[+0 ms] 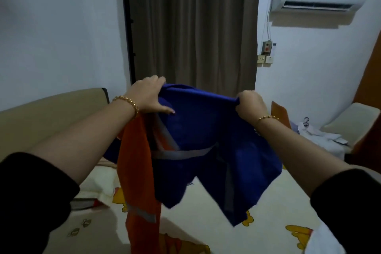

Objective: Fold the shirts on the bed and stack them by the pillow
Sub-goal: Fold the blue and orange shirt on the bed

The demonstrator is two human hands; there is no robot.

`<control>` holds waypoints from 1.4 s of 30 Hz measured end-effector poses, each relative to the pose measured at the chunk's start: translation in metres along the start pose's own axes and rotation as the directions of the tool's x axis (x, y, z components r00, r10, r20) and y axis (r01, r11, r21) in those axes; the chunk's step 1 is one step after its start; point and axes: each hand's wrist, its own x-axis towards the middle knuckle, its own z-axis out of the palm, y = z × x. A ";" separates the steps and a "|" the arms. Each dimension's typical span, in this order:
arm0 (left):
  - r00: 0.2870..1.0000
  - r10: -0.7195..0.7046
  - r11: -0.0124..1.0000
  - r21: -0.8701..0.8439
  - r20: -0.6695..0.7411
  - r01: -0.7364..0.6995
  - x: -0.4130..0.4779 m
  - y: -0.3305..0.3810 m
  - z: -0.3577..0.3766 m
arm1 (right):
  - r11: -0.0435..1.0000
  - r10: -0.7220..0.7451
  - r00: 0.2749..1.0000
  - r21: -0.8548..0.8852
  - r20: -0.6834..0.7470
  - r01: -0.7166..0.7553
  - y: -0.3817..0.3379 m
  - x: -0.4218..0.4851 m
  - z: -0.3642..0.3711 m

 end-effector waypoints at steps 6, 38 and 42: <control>0.989 -0.147 0.928 0.343 -0.024 0.147 -0.011 0.018 0.031 | 0.954 -0.088 0.996 0.287 -0.011 0.087 0.008 0.014 -0.016; 0.697 -0.043 0.999 0.038 0.715 0.022 0.026 0.010 0.177 | 0.985 -0.151 0.555 0.170 0.818 0.017 0.057 0.024 0.148; 0.660 0.000 0.998 -0.044 0.751 0.049 0.046 -0.005 0.230 | 0.988 -0.106 0.598 0.013 0.794 0.157 0.060 0.053 0.202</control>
